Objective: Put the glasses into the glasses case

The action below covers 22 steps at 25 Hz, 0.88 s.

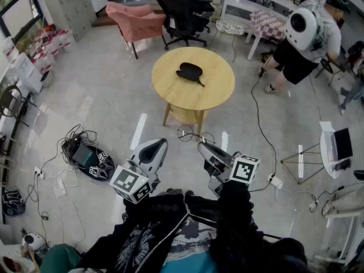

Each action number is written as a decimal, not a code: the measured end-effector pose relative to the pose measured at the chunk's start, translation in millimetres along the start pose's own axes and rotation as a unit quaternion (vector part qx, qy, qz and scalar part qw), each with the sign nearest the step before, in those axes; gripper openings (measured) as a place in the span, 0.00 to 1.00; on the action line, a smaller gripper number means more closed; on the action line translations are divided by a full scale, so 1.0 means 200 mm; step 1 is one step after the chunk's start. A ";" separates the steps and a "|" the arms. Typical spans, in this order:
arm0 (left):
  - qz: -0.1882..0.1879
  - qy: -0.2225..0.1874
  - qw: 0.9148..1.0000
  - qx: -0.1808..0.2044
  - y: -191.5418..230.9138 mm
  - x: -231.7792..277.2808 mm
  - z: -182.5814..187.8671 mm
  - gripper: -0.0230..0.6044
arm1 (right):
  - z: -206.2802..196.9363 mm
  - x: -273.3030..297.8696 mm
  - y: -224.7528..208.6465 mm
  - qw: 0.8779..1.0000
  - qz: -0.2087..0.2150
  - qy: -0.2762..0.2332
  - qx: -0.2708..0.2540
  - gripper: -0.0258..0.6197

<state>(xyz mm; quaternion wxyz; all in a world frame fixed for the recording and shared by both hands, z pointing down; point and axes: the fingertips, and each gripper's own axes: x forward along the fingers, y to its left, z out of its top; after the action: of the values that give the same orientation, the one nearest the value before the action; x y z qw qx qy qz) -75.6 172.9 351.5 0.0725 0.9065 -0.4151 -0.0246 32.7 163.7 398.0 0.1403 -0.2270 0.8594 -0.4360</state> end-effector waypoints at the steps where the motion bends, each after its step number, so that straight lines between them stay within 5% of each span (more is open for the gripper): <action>1: 0.000 0.001 1.000 0.000 0.00 0.00 0.00 0.06 | 0.00 0.00 0.00 1.000 0.000 -0.001 0.000 0.12; 22: 0.009 0.009 1.000 0.003 -0.04 0.08 -0.03 0.06 | 0.06 -0.06 -0.07 1.000 0.010 -0.003 0.003 0.12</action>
<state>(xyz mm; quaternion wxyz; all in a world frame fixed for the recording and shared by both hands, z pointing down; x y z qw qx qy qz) -58.7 166.3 356.8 0.0736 0.9033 -0.4224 -0.0147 53.0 154.2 402.6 0.1475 -0.2193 0.8599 -0.4367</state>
